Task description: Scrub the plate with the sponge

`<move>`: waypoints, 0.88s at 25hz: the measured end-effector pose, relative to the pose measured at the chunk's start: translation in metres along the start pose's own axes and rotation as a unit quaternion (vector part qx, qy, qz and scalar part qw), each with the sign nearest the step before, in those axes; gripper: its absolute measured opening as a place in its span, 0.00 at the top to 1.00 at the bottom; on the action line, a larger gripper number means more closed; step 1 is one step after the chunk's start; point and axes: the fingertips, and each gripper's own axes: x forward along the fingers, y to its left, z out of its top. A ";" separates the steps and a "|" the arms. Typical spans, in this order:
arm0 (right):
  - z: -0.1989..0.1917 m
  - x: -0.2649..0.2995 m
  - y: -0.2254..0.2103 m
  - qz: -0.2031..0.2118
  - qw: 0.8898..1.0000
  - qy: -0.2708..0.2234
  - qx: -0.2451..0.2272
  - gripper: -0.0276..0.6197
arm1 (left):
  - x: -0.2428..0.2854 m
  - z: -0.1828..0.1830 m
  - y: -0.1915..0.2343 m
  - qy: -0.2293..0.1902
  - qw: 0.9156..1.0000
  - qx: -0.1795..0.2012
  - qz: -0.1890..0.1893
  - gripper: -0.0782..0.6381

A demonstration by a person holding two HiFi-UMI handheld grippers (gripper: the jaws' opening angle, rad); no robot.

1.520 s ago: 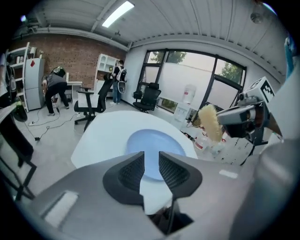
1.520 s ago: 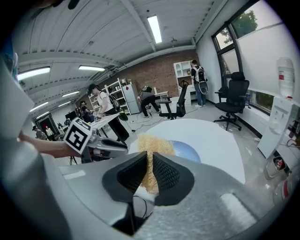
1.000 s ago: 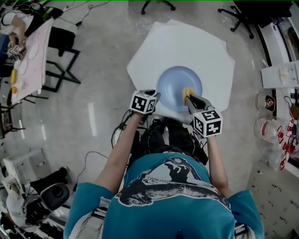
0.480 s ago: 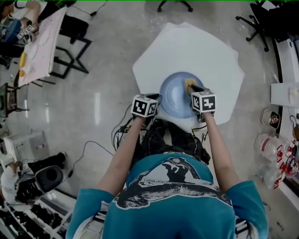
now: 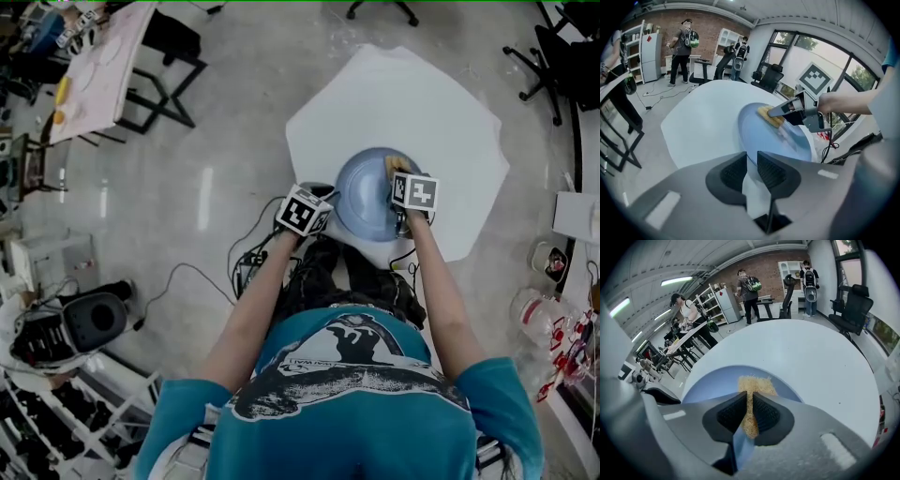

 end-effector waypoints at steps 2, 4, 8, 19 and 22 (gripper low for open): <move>0.002 0.003 0.006 0.005 1.000 -0.002 -0.004 0.89 | -0.001 0.000 0.000 -0.002 1.000 -0.002 0.001 0.77; 0.006 0.008 0.017 0.017 1.000 -0.003 -0.012 0.89 | -0.002 0.000 0.001 -0.005 1.000 -0.005 0.003 0.77; 0.008 0.017 0.044 0.037 0.999 0.005 -0.035 0.90 | -0.004 0.000 0.003 -0.014 1.000 -0.016 -0.001 0.77; -0.038 0.016 0.115 0.100 0.975 0.055 -0.190 0.90 | -0.004 -0.002 0.001 -0.029 0.999 -0.036 -0.014 0.77; -0.057 0.010 0.127 0.124 0.967 0.073 -0.208 0.90 | -0.005 -0.003 0.001 -0.028 0.999 -0.036 -0.014 0.77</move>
